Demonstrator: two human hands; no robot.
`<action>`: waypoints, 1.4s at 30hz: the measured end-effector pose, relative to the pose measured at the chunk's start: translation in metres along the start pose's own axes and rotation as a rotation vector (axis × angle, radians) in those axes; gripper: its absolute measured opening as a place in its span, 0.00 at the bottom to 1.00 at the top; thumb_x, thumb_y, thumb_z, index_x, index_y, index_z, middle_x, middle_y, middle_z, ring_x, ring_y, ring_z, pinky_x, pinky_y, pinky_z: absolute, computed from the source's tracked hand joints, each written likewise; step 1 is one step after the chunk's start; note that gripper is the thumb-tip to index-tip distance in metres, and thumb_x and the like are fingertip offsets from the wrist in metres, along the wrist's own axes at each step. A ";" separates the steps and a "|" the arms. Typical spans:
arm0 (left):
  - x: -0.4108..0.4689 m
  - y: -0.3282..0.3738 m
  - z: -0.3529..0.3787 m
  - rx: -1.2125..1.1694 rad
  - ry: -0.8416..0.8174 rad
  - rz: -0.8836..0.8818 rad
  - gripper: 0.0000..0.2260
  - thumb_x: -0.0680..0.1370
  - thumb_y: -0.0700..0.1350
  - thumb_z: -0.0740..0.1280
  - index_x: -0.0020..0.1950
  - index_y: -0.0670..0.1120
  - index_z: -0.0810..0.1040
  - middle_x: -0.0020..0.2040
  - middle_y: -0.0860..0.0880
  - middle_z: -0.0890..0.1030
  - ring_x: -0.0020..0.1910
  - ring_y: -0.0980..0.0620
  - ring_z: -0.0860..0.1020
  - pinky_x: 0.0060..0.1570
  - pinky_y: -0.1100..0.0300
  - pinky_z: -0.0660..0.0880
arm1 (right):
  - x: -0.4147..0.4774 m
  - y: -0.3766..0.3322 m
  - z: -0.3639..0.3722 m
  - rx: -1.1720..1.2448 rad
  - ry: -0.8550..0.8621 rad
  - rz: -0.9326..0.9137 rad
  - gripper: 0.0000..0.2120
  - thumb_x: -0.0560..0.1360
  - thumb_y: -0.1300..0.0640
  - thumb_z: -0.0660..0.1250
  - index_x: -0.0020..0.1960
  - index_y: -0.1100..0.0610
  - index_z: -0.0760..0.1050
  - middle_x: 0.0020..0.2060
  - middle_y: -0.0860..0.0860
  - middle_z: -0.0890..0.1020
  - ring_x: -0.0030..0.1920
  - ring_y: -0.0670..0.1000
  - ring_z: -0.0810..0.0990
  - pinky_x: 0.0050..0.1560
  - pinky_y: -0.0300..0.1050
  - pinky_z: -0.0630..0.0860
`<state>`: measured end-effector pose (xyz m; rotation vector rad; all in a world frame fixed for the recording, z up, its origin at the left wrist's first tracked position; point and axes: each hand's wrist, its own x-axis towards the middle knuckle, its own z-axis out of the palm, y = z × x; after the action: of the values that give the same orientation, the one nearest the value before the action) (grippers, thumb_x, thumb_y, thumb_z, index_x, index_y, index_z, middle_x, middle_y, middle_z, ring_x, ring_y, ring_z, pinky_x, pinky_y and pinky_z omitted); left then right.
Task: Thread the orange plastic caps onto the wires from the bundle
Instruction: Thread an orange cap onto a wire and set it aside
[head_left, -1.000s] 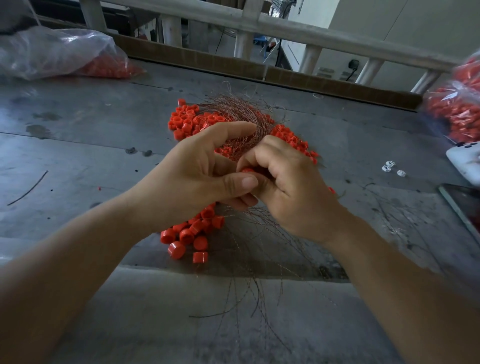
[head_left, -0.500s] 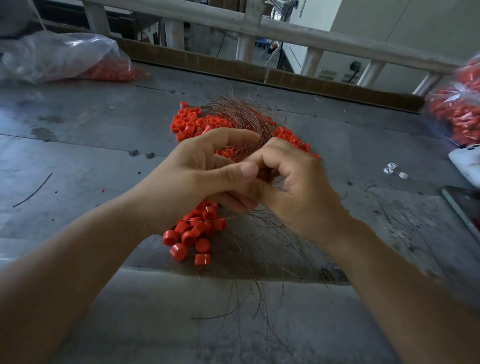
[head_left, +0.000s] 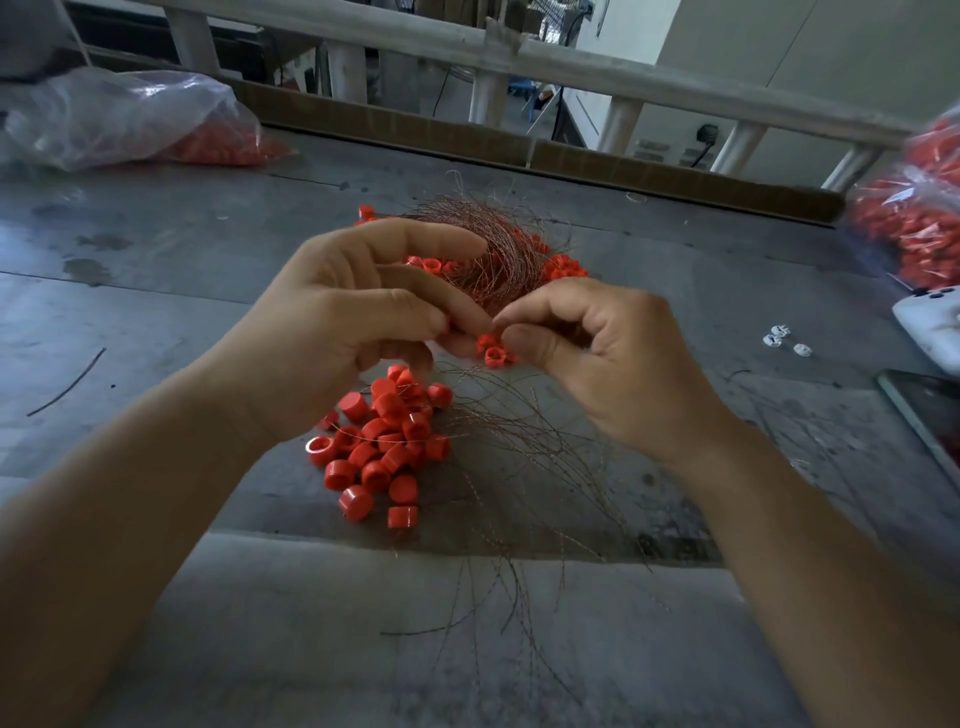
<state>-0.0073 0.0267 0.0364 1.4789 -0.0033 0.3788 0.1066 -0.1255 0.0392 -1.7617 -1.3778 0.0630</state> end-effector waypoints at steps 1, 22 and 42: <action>0.000 0.001 -0.001 0.016 0.018 0.010 0.16 0.65 0.34 0.66 0.52 0.44 0.78 0.36 0.46 0.83 0.32 0.52 0.80 0.28 0.65 0.75 | 0.001 0.001 -0.002 -0.039 0.007 0.016 0.04 0.72 0.61 0.69 0.46 0.58 0.80 0.38 0.45 0.81 0.40 0.43 0.79 0.42 0.31 0.75; 0.010 -0.018 -0.019 0.846 0.280 -0.080 0.10 0.69 0.40 0.72 0.35 0.56 0.79 0.30 0.60 0.80 0.31 0.65 0.77 0.31 0.76 0.70 | 0.003 0.005 -0.013 -0.317 -0.332 0.216 0.12 0.67 0.44 0.69 0.38 0.52 0.80 0.32 0.41 0.75 0.37 0.36 0.74 0.38 0.23 0.68; 0.050 -0.064 -0.051 1.369 0.327 -0.279 0.21 0.78 0.45 0.58 0.71 0.50 0.65 0.62 0.39 0.70 0.64 0.39 0.65 0.63 0.49 0.62 | 0.006 0.012 -0.016 -0.235 0.035 0.272 0.16 0.64 0.39 0.62 0.35 0.51 0.78 0.37 0.46 0.82 0.36 0.51 0.81 0.36 0.39 0.74</action>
<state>0.0437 0.0859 -0.0196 2.6835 0.8647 0.3978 0.1262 -0.1302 0.0440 -2.1286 -1.1501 0.0182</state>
